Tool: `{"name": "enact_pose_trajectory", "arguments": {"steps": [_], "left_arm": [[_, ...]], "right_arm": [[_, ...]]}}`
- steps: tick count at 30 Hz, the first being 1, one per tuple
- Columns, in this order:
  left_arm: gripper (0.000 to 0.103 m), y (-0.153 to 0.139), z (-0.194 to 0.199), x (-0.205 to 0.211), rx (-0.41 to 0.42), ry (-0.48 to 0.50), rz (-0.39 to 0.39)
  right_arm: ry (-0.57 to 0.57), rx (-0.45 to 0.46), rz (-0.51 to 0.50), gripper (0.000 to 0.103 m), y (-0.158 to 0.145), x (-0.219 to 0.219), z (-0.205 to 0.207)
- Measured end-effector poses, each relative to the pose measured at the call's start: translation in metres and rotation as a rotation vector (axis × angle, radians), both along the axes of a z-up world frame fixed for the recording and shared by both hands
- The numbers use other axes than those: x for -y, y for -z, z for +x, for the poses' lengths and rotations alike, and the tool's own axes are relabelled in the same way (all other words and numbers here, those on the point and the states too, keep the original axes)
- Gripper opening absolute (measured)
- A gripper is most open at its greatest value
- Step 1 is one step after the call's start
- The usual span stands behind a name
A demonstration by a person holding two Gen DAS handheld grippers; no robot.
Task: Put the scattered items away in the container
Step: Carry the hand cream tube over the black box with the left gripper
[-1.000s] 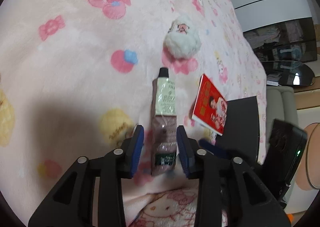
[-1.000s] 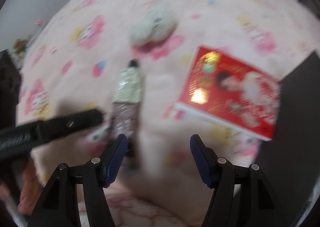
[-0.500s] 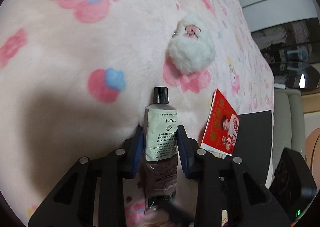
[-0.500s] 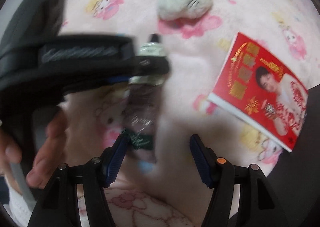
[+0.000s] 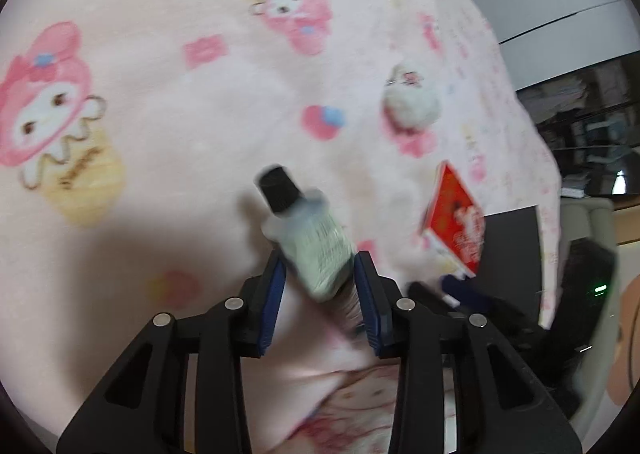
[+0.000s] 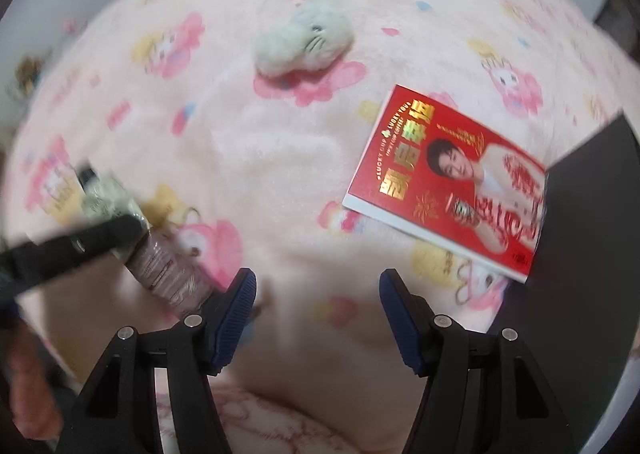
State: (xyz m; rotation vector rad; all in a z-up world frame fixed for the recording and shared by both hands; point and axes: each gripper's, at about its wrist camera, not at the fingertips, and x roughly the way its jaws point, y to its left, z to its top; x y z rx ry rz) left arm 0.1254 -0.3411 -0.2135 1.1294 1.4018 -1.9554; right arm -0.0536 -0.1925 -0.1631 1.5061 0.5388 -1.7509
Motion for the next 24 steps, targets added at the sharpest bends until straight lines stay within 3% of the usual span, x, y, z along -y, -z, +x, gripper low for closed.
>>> {"name": "enact_pose_trajectory", "arguments": {"steps": [4, 9, 12, 14, 17, 24], "left_arm": [[0.044, 0.000, 0.010, 0.019, -0.018, -0.030, -0.004], [0.050, 0.003, -0.004, 0.042, 0.007, -0.029, -0.046], [0.048, 0.013, -0.011, 0.048, 0.044, -0.024, -0.060], [0.034, 0.018, -0.014, 0.048, 0.075, -0.008, -0.074], [0.035, 0.017, -0.011, 0.042, 0.074, 0.008, -0.093], [0.035, 0.008, 0.006, 0.021, 0.031, 0.004, -0.033]], "right_arm": [[-0.038, 0.107, -0.026, 0.061, -0.005, -0.005, 0.009], [-0.121, 0.095, -0.003, 0.061, -0.009, 0.000, 0.023], [-0.150, 0.145, -0.002, 0.061, -0.006, 0.003, 0.021], [-0.174, 0.176, -0.003, 0.061, -0.004, 0.005, 0.021], [-0.176, 0.186, -0.008, 0.057, -0.004, 0.006, 0.017], [-0.087, 0.253, -0.109, 0.048, -0.009, 0.003, -0.002]]}}
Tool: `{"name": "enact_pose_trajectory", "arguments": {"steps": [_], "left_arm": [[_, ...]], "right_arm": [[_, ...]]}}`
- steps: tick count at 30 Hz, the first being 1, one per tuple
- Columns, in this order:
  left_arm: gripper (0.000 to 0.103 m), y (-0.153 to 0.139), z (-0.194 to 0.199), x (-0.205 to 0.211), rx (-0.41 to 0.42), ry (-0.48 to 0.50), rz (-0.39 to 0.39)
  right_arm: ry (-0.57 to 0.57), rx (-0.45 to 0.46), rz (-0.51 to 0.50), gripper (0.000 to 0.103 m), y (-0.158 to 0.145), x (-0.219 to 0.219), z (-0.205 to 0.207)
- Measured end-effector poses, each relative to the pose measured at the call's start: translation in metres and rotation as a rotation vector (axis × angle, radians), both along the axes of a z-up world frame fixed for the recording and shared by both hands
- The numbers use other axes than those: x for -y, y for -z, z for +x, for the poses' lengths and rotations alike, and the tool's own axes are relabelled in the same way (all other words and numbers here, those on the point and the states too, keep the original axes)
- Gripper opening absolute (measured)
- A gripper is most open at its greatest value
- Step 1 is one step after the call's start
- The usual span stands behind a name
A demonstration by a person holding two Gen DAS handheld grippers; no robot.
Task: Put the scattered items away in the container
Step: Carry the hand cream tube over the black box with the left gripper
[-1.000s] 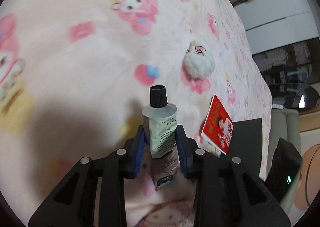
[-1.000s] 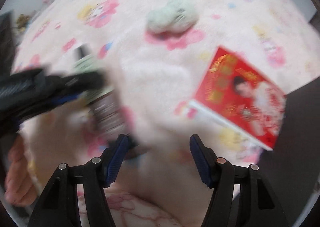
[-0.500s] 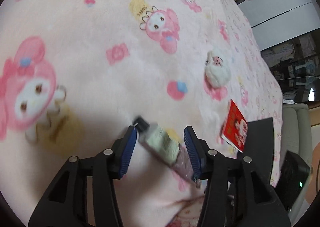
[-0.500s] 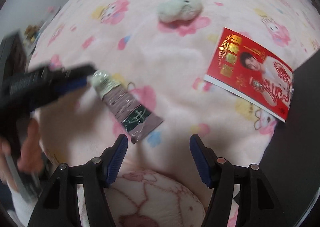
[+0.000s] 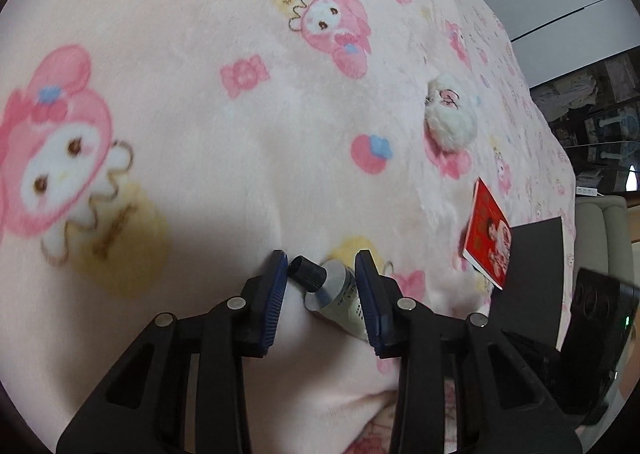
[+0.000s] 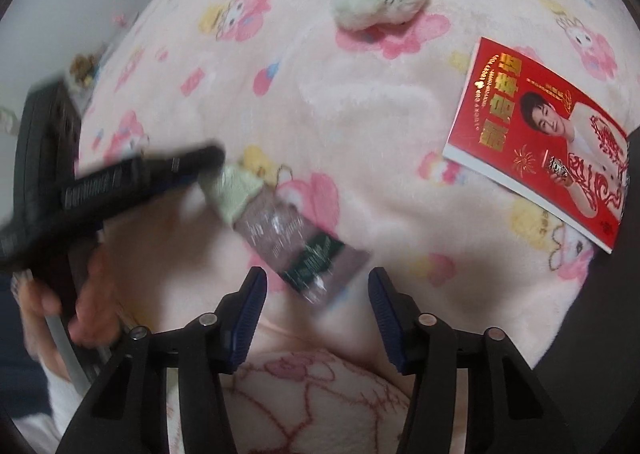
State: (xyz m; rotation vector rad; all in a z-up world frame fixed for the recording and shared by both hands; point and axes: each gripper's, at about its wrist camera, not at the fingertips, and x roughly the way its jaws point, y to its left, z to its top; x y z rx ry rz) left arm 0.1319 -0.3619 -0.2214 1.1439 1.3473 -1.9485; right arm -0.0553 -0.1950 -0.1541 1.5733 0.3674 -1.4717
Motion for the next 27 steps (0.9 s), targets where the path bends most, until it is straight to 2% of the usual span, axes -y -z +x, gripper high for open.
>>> {"name": "enact_pose_trajectory", "arguments": {"steps": [2, 5, 7, 9, 10, 14, 19, 23, 27], "left_arm": [[0.036, -0.004, 0.006, -0.008, -0.007, 0.013, 0.009], [0.035, -0.006, 0.014, -0.008, -0.013, 0.012, 0.016], [0.036, -0.003, 0.016, -0.005, 0.001, 0.017, 0.007], [0.039, 0.004, 0.013, -0.005, -0.006, 0.034, 0.022], [0.042, 0.006, 0.010, -0.005, -0.016, 0.044, 0.030], [0.042, 0.011, 0.001, -0.010, -0.018, 0.059, 0.035], [0.043, 0.010, 0.005, -0.001, -0.043, 0.023, 0.031], [0.041, 0.026, 0.001, 0.005, -0.040, -0.003, 0.047], [0.041, 0.017, -0.007, -0.004, -0.024, 0.041, 0.005]], "right_arm": [[0.036, 0.014, -0.046, 0.048, -0.007, -0.002, -0.007], [0.067, 0.014, -0.041, 0.048, -0.003, -0.029, 0.007], [0.045, 0.024, 0.034, 0.050, 0.021, 0.001, 0.010], [0.019, 0.042, 0.103, 0.051, 0.045, 0.005, 0.017], [0.026, 0.056, 0.100, 0.051, 0.047, 0.005, 0.016], [0.010, 0.087, 0.089, 0.052, 0.054, 0.016, 0.008], [0.011, 0.116, 0.065, 0.052, 0.055, 0.015, 0.006], [0.032, 0.150, 0.082, 0.052, 0.065, 0.017, 0.002], [-0.003, 0.149, 0.079, 0.052, 0.066, 0.021, 0.004]]}}
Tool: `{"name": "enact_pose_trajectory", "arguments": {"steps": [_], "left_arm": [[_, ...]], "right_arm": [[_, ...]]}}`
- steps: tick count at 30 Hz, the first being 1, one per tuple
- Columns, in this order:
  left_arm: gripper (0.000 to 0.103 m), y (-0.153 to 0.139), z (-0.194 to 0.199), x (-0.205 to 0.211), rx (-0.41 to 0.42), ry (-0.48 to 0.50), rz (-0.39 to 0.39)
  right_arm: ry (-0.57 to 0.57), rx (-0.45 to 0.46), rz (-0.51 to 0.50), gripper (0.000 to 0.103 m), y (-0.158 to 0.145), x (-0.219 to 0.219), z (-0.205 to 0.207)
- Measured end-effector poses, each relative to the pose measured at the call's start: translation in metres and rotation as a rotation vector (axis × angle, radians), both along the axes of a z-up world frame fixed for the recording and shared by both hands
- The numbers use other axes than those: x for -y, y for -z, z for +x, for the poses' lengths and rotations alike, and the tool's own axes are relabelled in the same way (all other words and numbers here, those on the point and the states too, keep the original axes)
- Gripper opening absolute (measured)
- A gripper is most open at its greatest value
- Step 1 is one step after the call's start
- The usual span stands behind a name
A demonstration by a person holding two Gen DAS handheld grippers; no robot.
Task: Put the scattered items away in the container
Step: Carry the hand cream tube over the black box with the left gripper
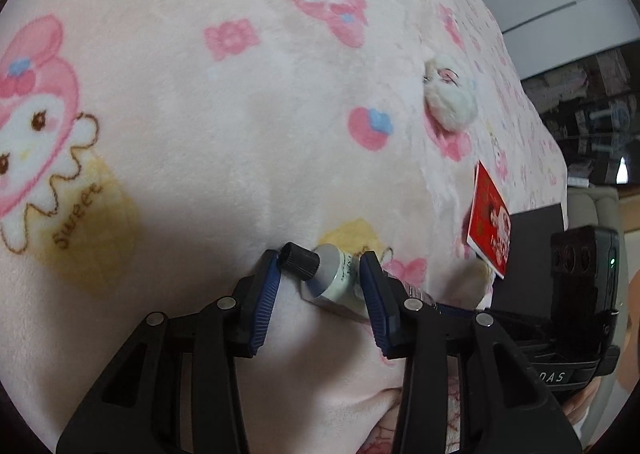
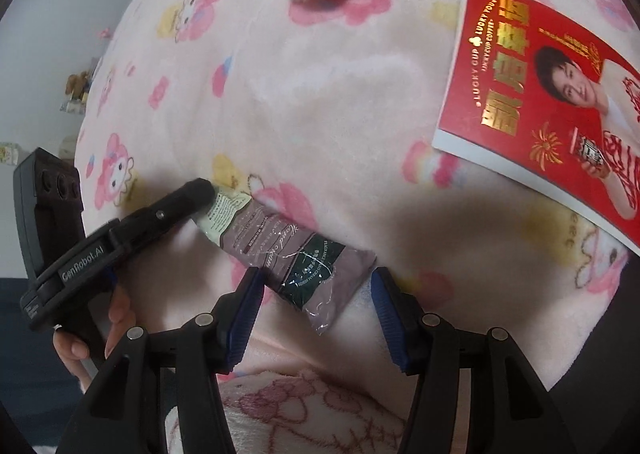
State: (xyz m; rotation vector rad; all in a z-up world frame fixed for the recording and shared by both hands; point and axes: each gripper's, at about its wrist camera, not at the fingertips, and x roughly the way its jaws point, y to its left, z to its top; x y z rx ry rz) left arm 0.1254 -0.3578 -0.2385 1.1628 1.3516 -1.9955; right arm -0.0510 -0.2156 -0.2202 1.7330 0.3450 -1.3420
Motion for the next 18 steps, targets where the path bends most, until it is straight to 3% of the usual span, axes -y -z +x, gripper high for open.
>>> {"name": "enact_pose_trajectory", "arguments": {"steps": [4, 11, 16, 18], "left_arm": [[0.037, -0.024, 0.006, -0.008, -0.047, 0.019, 0.002], [0.039, -0.098, 0.001, -0.037, -0.149, 0.119, -0.088], [0.038, -0.141, -0.033, -0.080, -0.225, 0.247, -0.117], [0.038, -0.151, -0.057, -0.100, -0.245, 0.312, -0.123]], "right_arm": [[0.081, -0.047, -0.061, 0.048, -0.015, -0.014, -0.002], [0.191, -0.150, -0.224, 0.048, -0.086, -0.062, 0.004], [0.298, -0.202, -0.326, 0.048, -0.139, -0.129, -0.010], [0.348, -0.225, -0.341, 0.048, -0.147, -0.150, -0.013]]}}
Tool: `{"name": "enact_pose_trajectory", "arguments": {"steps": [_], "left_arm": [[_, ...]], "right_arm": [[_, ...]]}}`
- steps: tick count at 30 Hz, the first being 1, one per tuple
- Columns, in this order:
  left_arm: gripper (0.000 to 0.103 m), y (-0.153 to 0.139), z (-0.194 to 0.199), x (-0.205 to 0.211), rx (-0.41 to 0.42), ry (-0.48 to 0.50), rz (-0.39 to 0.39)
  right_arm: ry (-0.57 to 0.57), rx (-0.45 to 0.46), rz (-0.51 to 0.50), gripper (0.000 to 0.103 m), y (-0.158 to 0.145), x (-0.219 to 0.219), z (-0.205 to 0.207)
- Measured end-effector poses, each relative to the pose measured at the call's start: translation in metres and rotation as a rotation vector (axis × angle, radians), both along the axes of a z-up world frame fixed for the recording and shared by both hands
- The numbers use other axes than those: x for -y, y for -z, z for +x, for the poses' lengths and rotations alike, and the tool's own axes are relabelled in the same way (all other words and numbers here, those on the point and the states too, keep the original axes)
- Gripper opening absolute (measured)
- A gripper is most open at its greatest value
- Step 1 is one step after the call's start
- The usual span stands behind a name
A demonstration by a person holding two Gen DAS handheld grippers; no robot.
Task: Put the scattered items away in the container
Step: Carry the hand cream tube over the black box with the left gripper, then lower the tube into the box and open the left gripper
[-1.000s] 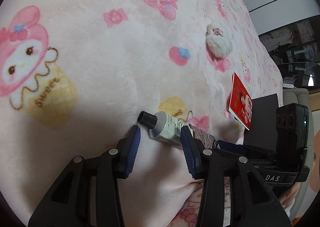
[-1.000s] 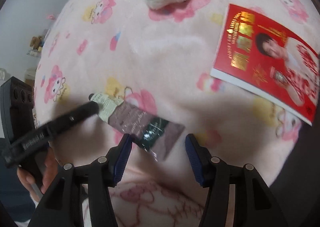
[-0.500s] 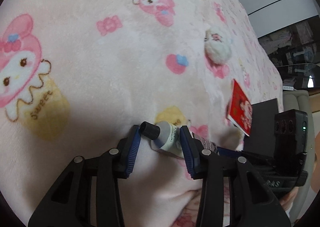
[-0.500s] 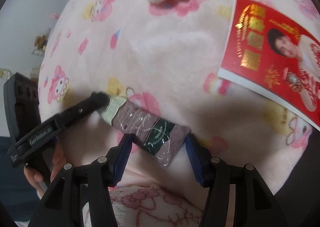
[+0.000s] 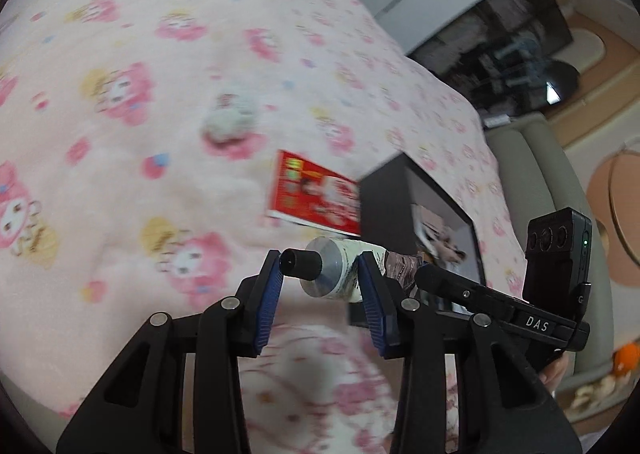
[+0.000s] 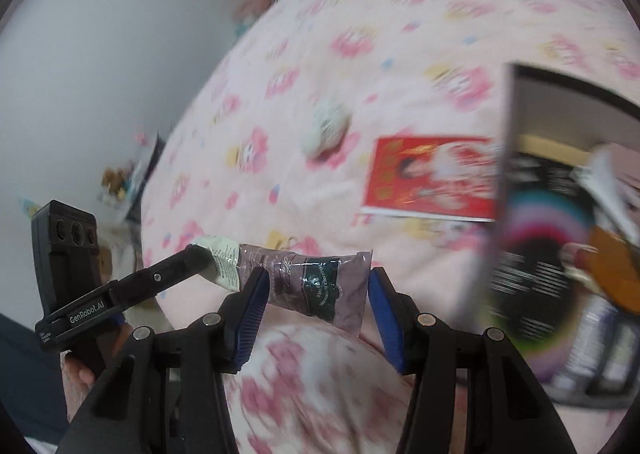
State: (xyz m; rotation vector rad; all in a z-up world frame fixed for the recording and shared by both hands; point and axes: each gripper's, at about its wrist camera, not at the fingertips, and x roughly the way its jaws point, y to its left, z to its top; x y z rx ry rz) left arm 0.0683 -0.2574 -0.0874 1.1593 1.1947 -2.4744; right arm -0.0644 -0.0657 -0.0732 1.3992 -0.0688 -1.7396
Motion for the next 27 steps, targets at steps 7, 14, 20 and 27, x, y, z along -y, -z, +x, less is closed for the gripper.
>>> {"name": "enact_pose_trajectory", "arguments": {"steps": [7, 14, 20, 27], "left_arm": [[0.038, -0.005, -0.095, -0.086, -0.015, 0.213, -0.002], [0.040, 0.028, -0.156, -0.151, 0.088, 0.325, 0.014], [0.037, 0.046, -0.172, -0.171, 0.256, 0.397, -0.067], [0.045, 0.030, -0.172, -0.179, 0.326, 0.425, -0.219]], "right_arm": [[0.215, -0.048, 0.011, 0.048, -0.002, -0.103, -0.028], [0.344, -0.051, 0.113, 0.048, 0.015, -0.186, -0.069], [0.296, -0.010, 0.177, 0.048, 0.047, -0.190, -0.081], [0.219, -0.033, 0.163, 0.043, 0.042, -0.181, -0.073]]}}
